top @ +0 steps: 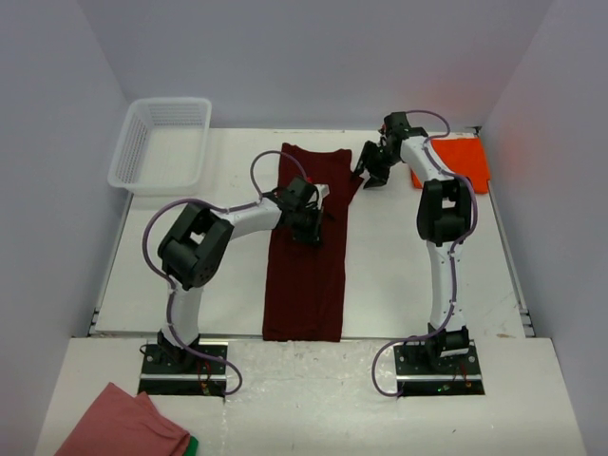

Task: Fold and stack the t-shirts
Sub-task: Rotate the tshirt 85 degrees

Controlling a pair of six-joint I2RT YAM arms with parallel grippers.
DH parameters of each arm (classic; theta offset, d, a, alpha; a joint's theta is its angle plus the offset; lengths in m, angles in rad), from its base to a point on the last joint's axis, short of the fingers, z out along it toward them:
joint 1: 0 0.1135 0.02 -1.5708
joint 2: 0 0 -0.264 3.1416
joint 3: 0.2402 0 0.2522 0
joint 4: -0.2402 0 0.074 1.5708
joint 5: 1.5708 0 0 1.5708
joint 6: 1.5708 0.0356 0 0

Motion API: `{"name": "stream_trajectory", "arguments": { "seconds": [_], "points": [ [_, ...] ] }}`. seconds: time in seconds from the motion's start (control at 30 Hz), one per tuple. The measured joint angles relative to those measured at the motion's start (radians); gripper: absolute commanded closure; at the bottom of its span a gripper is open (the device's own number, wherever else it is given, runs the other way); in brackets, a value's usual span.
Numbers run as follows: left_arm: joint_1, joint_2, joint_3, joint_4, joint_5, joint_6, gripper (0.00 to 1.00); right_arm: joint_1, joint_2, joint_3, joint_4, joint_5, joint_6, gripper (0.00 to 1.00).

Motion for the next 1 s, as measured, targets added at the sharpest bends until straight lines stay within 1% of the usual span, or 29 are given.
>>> {"name": "stream_trajectory", "arguments": {
  "seconds": [0.23,0.43,0.6,0.8,1.0],
  "points": [
    [-0.039,-0.017,-0.061,0.055,0.003,-0.019,1.00,-0.004,0.000,0.018,-0.002,0.000,0.000,0.45],
    [-0.048,-0.053,-0.125,0.096,0.002,-0.027,1.00,-0.006,0.000,0.023,-0.005,0.002,0.000,0.45],
    [-0.051,-0.075,-0.154,0.103,-0.006,-0.026,1.00,-0.011,0.000,0.019,-0.008,0.033,0.004,0.45],
    [-0.052,-0.085,-0.164,0.102,-0.009,-0.026,1.00,-0.029,0.000,-0.015,-0.008,0.039,0.023,0.46],
    [-0.052,-0.104,-0.180,0.090,-0.010,-0.025,1.00,-0.037,-0.029,-0.093,0.011,0.032,0.054,0.46]
  ]
}}
